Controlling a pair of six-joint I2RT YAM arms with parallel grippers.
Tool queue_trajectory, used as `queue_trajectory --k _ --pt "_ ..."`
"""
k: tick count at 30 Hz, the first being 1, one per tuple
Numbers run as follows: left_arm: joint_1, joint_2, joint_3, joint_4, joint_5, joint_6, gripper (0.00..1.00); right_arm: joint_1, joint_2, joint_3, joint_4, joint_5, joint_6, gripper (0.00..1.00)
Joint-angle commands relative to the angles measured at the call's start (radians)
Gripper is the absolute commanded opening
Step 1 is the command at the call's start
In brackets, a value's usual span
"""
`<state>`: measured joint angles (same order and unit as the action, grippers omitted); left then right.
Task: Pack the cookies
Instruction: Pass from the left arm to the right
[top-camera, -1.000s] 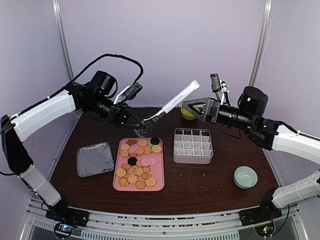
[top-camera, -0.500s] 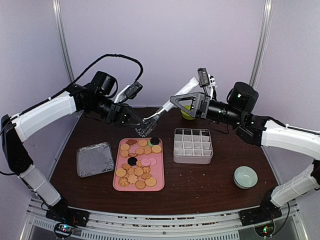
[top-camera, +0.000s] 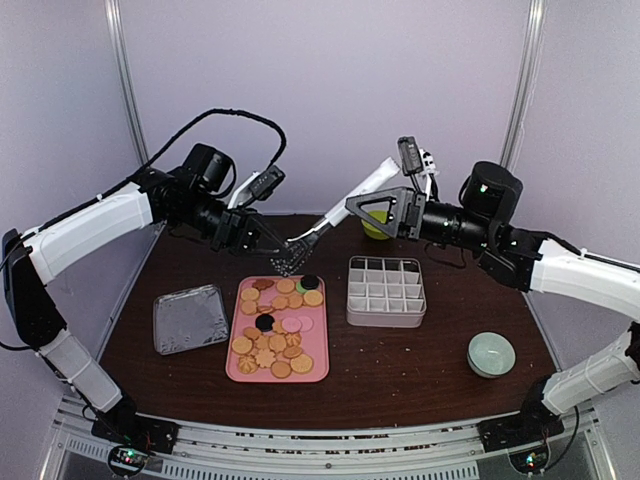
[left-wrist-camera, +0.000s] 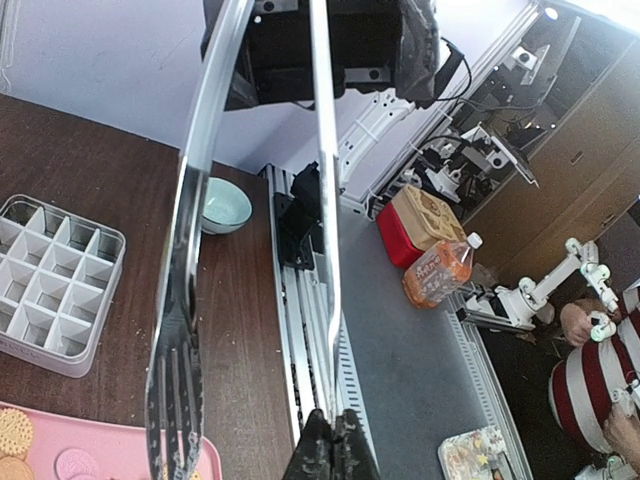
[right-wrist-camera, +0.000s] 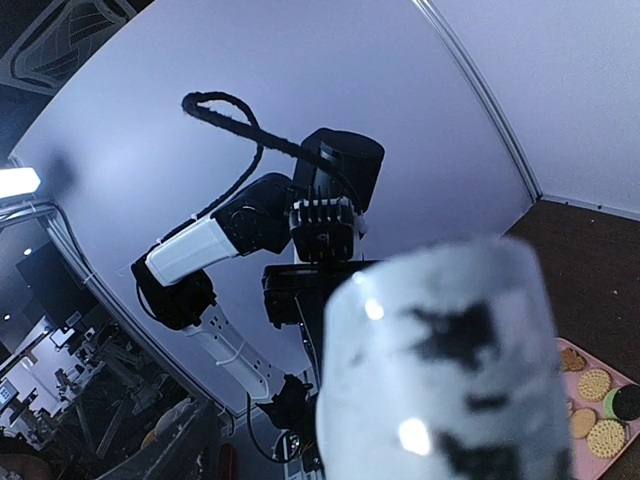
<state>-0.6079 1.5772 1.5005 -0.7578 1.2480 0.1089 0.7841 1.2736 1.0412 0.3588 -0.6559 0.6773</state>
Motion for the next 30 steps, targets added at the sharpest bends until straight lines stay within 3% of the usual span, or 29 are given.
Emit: queue_trajectory --k 1,13,30 --pt "0.001 -0.007 0.032 -0.061 -0.016 0.101 0.0 -0.041 -0.027 0.037 -0.049 -0.096 -0.021 0.77" --pt "0.001 -0.005 0.06 -0.186 -0.007 0.216 0.0 -0.056 0.056 0.117 -0.113 -0.215 -0.046 0.71" --pt "0.001 0.0 0.069 -0.225 -0.02 0.261 0.0 -0.05 0.092 0.112 -0.009 -0.244 0.035 0.58"
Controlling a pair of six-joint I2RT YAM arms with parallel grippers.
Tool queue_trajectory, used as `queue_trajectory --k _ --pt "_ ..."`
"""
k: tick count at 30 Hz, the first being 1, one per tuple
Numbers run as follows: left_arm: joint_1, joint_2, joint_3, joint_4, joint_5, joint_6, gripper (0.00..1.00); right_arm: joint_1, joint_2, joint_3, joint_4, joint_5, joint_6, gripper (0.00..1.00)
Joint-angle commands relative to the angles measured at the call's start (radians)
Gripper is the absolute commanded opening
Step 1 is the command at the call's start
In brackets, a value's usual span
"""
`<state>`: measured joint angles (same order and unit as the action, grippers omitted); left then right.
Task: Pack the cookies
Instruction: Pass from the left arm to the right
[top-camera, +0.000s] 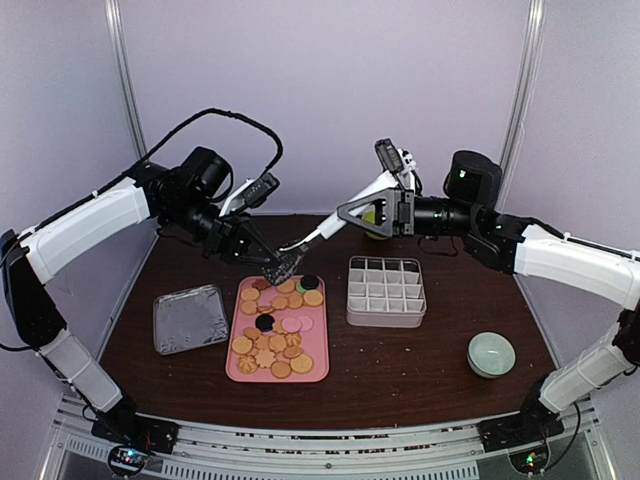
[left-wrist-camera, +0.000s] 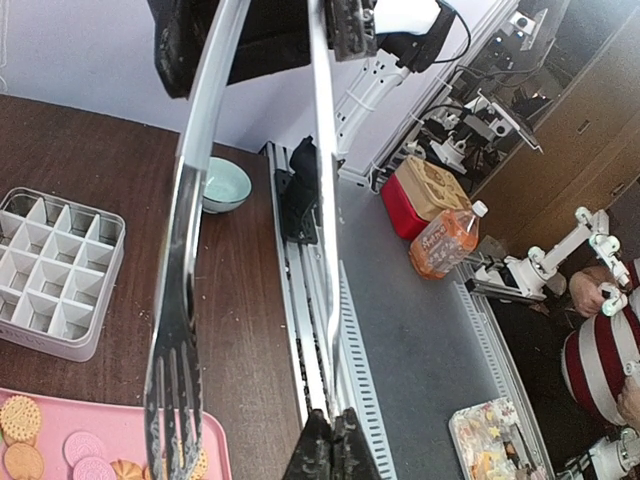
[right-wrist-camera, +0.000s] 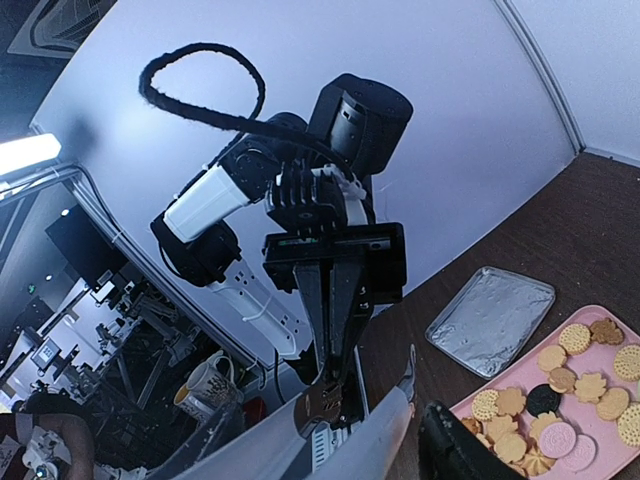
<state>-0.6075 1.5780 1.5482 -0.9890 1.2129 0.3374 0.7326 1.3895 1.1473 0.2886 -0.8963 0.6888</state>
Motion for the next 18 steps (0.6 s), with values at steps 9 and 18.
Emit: queue_trajectory --k 9,18 --pt "0.0 0.016 0.03 -0.031 -0.04 0.066 0.01 0.008 -0.05 0.013 -0.039 0.025 -0.037 0.48" --pt "0.003 0.031 0.051 -0.031 -0.169 0.069 0.21 0.055 -0.063 0.085 -0.295 0.222 -0.185 0.39"
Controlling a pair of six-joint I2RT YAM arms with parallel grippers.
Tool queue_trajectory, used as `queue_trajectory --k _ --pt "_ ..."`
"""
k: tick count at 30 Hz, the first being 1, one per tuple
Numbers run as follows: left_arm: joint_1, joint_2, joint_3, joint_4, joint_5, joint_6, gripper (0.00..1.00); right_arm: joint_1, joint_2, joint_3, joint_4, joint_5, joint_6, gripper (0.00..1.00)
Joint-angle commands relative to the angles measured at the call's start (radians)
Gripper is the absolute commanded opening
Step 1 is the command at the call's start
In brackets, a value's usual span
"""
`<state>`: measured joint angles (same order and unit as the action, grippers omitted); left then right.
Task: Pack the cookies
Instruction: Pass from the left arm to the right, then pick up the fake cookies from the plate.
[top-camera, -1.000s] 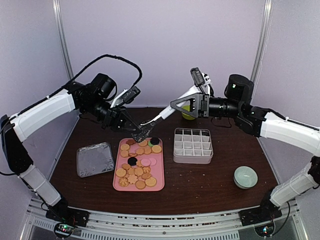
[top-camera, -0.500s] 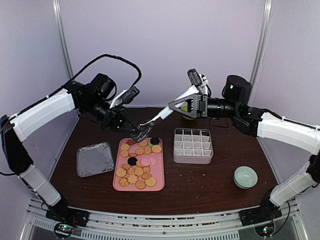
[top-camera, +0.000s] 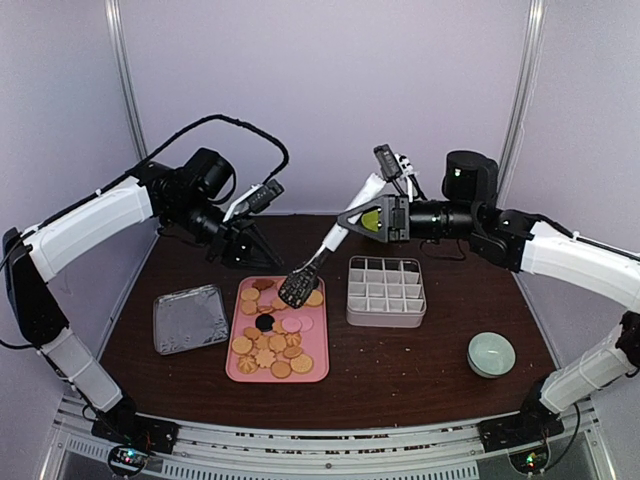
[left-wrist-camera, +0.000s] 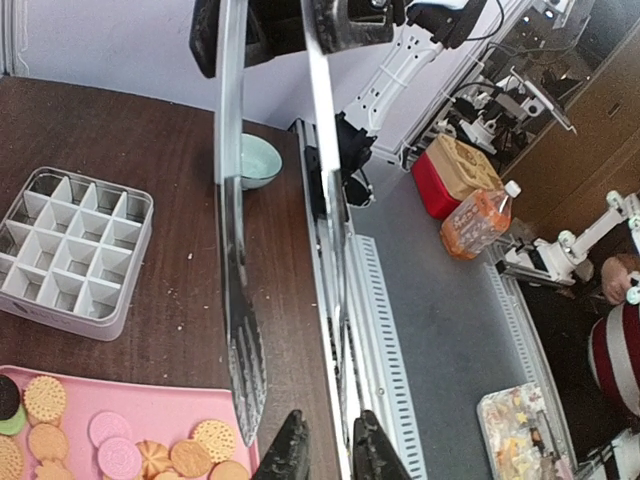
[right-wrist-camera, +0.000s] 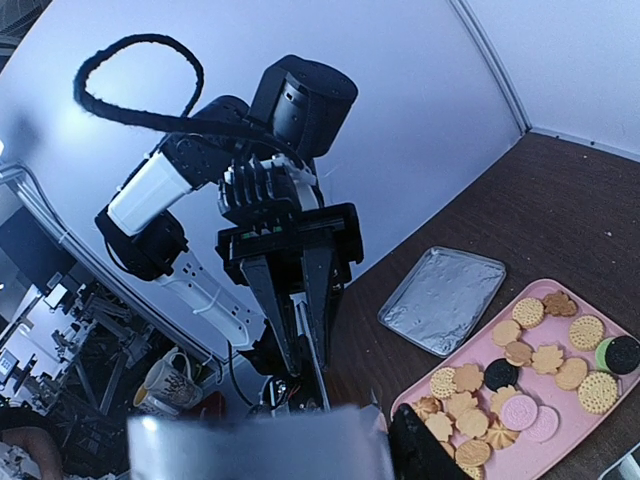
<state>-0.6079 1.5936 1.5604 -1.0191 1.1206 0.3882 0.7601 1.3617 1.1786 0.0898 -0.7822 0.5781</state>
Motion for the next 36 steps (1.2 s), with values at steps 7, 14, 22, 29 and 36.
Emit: queue_trajectory --k 7,14,22,29,36 --pt "0.061 0.006 0.039 -0.001 -0.248 -0.003 0.49 0.067 -0.026 0.079 -0.178 0.302 -0.143 0.37" --pt "0.211 -0.073 -0.052 0.038 -0.4 -0.038 0.63 0.179 0.1 0.196 -0.288 0.632 -0.262 0.34" --pt "0.398 -0.199 -0.225 0.055 -0.465 -0.05 0.65 0.326 0.363 0.417 -0.291 0.893 -0.35 0.35" --pt "0.507 -0.339 -0.352 0.052 -0.528 -0.026 0.66 0.368 0.605 0.646 -0.287 1.004 -0.403 0.34" --pt "0.566 -0.381 -0.424 0.051 -0.545 0.0 0.68 0.368 0.763 0.787 -0.279 1.032 -0.439 0.36"
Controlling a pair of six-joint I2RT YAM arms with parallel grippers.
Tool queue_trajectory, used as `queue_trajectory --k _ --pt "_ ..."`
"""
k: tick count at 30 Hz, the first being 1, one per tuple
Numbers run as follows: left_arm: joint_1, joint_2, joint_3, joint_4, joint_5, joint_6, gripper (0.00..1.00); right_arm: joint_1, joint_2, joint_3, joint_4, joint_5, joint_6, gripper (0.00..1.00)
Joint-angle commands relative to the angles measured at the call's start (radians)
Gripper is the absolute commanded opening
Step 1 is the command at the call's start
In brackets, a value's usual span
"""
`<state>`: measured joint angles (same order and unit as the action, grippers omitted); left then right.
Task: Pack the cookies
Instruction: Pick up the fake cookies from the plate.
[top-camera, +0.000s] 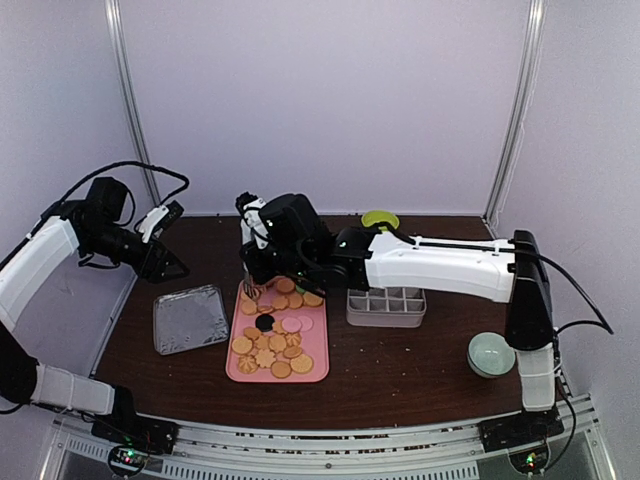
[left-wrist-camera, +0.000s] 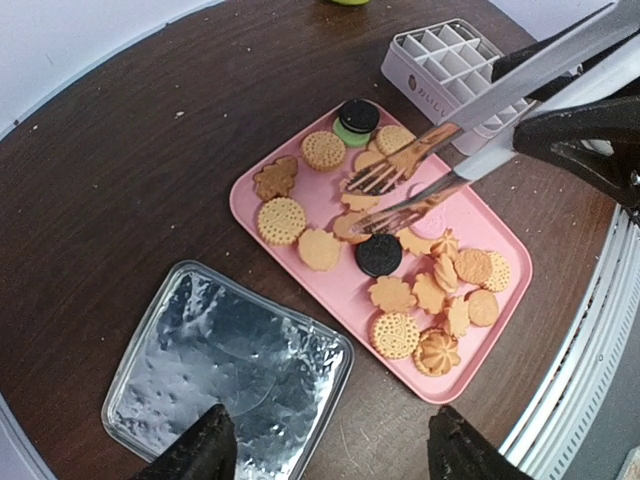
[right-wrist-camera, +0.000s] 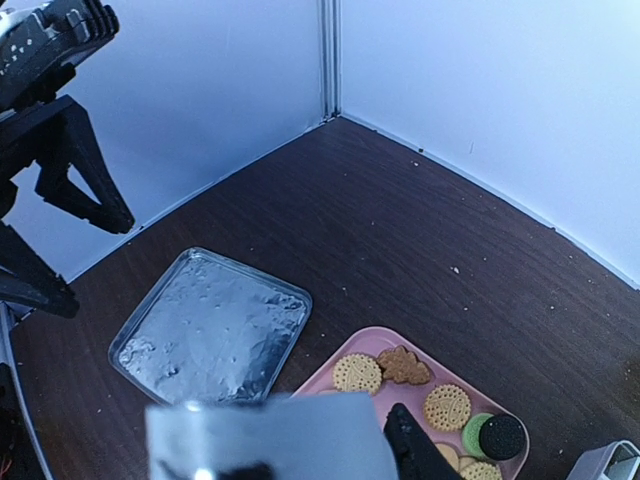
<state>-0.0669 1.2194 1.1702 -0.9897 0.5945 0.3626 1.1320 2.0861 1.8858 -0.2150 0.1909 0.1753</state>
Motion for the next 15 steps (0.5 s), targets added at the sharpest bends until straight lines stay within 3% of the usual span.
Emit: queue_trajectory --k 1,15 --pt "0.029 -0.004 -0.038 0.024 -0.016 0.025 0.68 -0.004 0.052 0.089 0.026 0.056 -0.039 0.36" --pt "0.031 0.053 -0.029 0.039 0.031 0.017 0.68 -0.004 0.123 0.074 0.025 0.074 -0.064 0.37"
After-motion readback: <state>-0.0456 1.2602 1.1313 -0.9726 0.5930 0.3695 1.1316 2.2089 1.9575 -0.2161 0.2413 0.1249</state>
